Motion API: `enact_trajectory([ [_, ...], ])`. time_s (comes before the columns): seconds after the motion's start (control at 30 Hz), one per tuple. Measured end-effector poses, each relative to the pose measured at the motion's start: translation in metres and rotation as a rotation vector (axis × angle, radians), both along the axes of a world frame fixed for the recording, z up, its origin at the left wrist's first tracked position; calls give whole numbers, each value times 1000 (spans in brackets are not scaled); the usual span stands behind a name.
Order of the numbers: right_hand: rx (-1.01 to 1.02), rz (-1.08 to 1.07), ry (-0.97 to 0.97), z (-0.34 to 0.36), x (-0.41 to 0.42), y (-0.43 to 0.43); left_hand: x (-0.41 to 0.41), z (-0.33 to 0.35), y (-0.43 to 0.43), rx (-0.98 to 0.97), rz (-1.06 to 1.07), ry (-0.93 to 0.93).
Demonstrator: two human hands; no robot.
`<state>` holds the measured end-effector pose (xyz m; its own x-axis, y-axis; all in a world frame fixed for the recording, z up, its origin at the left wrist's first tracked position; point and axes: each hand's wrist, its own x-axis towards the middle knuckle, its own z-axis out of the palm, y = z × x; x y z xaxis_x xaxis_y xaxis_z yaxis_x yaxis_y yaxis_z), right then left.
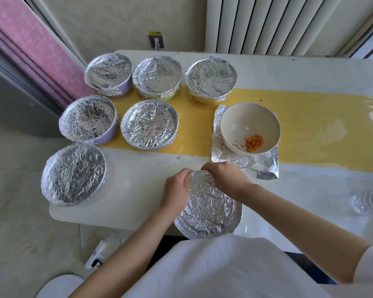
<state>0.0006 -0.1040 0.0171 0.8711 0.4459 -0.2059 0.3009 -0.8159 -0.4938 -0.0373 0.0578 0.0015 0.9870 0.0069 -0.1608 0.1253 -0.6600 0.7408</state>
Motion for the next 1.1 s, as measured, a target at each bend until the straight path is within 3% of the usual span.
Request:
enact_trajectory([
  [0.2,102,-98,158,8,0,-9,-3,-4,2,37,-16,-8],
  [0.47,71,-73,165,4,-2,-10,-7,-4,2,15,-12,-41],
  [0.63,200,-223,218,6,1,-14,-14,-6,7,49,154,-83],
  [0.73,189,-211,215,5,2,-14,-25,-5,4,35,217,-103],
  [1.1,108,-176,179,4,2,-13,-7,-1,4,-57,126,0],
])
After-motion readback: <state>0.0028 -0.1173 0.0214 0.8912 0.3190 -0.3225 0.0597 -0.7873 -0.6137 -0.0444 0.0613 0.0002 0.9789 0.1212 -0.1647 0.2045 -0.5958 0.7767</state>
